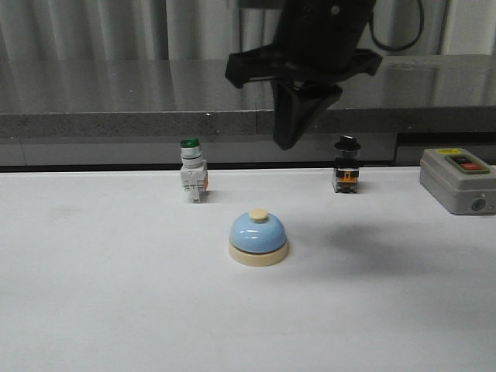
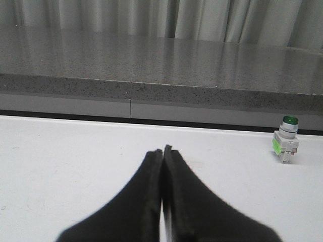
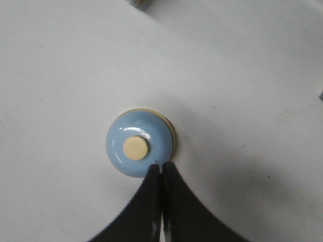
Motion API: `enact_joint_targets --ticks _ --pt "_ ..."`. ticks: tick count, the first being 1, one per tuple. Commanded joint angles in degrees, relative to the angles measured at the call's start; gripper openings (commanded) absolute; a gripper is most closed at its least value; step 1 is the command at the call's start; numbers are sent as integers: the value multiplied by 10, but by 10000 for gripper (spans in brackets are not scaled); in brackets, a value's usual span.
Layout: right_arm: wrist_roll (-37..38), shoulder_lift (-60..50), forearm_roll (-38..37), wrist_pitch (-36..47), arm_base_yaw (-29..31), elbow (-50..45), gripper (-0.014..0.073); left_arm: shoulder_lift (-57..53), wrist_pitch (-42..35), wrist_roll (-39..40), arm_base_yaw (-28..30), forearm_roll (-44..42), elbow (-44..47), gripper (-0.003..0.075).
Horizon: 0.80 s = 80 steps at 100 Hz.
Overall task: Place and press bell with both arms
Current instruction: 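Move the closed right gripper above the bell's cream button, then press down on the bell button with the closed right gripper tips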
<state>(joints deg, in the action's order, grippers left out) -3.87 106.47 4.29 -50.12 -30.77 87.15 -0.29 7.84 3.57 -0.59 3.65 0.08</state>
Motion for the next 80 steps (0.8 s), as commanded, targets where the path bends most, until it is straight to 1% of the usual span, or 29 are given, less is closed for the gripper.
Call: enact_joint_targets --ticks 1,16,52,63,80 --pt "-16 3 22 -7 -3 44 -60 -17 -44 3 1 1 23 -20" --pt "-16 42 30 -25 -3 68 -60 -17 -44 3 1 1 23 -20" --pt "-16 100 45 -24 -16 70 -60 -17 -44 3 1 1 23 -20" --pt "-16 95 45 -24 -16 70 -60 -17 -44 3 1 1 23 -20" --pt "-16 56 45 -27 -10 70 -60 -17 -44 3 1 1 23 -20"
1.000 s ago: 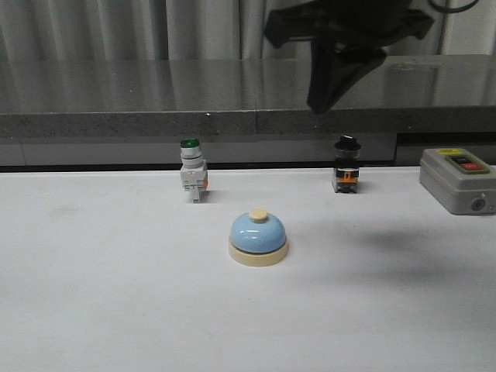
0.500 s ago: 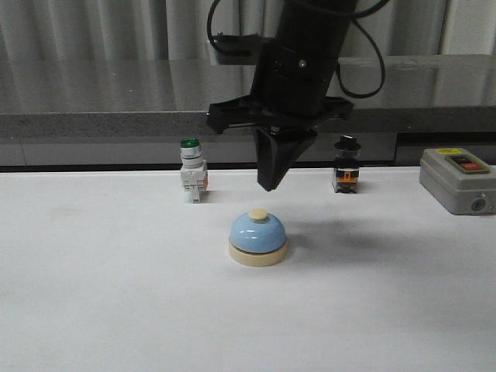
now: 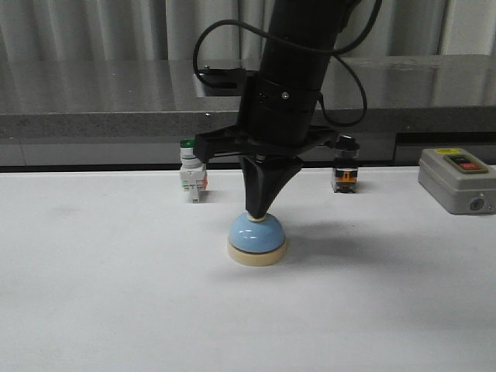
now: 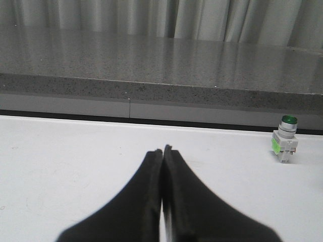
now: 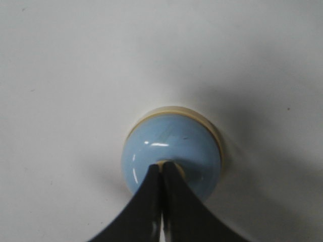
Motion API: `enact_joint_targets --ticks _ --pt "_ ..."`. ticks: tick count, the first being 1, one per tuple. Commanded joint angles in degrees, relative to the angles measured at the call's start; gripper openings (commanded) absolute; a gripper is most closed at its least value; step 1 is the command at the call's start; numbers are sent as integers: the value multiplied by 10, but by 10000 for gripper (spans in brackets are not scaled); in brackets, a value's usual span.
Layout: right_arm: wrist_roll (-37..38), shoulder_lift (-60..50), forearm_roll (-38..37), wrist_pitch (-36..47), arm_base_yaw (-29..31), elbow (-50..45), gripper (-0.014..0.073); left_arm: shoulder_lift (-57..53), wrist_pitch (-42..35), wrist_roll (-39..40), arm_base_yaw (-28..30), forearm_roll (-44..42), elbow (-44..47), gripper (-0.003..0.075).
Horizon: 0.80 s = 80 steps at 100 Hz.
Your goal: Place and press bell with both arms
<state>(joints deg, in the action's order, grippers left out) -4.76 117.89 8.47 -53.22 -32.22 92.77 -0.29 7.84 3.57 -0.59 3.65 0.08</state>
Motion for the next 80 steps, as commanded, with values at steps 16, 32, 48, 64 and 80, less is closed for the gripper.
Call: enact_joint_targets --ticks 16,32,48,64,80 --pt "-4 -100 3 -15 30 13 -60 -17 -44 3 1 1 23 -20" --pt "2 -142 3 -31 79 0 -60 -17 -44 3 1 1 23 -20" --pt "10 -196 3 -28 140 -40 -60 -17 -44 3 1 1 23 -20" --pt "17 -250 3 -17 208 -90 -60 -17 -44 3 1 1 23 -20" --pt "24 -308 3 3 280 -146 -60 -17 -44 3 1 1 23 -20"
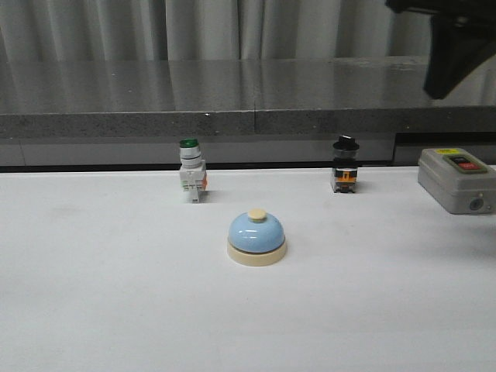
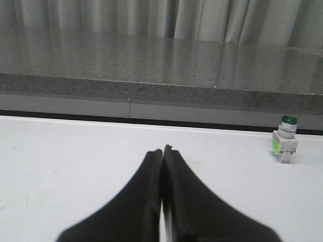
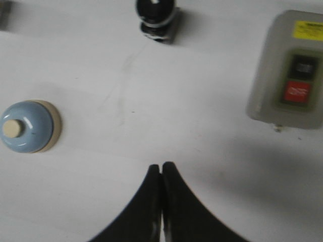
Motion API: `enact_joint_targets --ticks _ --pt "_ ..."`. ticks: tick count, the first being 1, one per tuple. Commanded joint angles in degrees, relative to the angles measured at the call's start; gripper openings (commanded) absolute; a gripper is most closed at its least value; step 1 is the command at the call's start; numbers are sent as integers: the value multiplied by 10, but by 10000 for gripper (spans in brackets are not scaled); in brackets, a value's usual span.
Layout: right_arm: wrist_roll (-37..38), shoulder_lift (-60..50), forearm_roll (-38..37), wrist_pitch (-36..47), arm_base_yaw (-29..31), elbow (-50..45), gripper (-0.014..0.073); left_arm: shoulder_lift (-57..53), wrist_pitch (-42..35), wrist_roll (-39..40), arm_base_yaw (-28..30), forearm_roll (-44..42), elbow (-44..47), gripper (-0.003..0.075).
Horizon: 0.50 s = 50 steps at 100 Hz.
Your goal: Place and press bell with both arms
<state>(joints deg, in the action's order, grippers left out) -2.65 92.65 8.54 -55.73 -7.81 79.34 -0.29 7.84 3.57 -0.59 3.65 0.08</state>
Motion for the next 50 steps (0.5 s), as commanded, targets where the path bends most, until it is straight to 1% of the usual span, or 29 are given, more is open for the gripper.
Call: enact_joint_targets --ticks 1,9,21,50 --pt "2 -58 2 30 39 -17 -60 -17 -44 3 1 1 23 -20" --pt "2 -87 1 36 72 -46 -60 -17 -44 3 1 1 23 -20" --pt "2 -126 -8 50 103 -91 -60 -17 -44 3 1 1 23 -20" --pt "2 -239 -12 102 110 -206 -60 -17 -44 3 1 1 23 -20"
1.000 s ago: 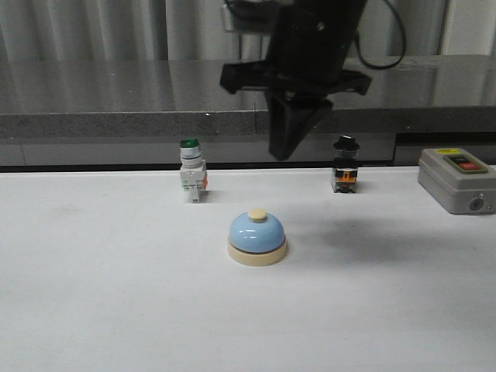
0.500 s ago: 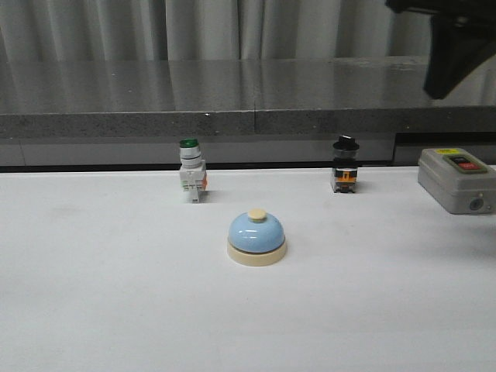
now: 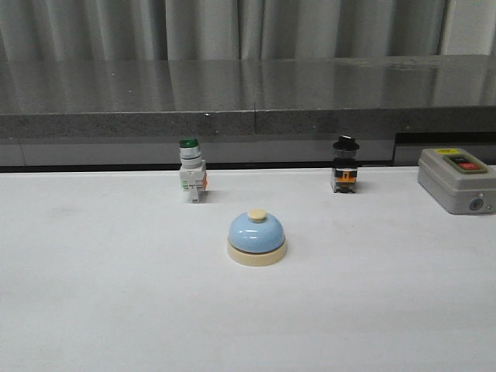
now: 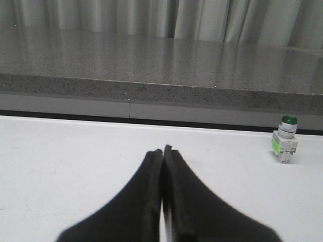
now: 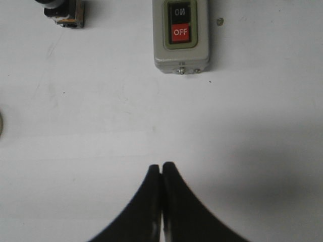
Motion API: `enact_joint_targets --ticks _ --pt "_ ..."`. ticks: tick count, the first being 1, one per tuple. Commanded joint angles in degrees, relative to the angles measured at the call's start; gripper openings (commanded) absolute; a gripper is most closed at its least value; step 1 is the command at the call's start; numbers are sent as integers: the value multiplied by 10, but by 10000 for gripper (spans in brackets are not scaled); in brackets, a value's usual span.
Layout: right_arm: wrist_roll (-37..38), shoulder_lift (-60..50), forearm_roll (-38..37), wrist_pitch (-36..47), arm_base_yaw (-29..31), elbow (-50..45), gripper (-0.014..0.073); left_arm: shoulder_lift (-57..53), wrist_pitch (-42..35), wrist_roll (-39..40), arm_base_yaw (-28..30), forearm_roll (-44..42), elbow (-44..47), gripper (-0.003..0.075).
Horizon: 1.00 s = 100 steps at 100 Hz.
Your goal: Place and press bell with both arms
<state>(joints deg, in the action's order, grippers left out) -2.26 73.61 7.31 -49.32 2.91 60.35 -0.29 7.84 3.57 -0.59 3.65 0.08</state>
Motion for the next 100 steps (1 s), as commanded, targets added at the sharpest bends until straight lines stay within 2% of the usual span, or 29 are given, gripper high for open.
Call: enact_joint_targets --ticks 1,42,100 --pt "-1 -55 0 40 3 -22 -60 -17 -44 3 1 1 23 -20" --pt "-1 -273 -1 105 3 -173 -60 -17 -44 3 1 1 23 -20" --pt "-1 -638 -15 209 3 -360 -60 -17 -44 3 1 1 23 -20"
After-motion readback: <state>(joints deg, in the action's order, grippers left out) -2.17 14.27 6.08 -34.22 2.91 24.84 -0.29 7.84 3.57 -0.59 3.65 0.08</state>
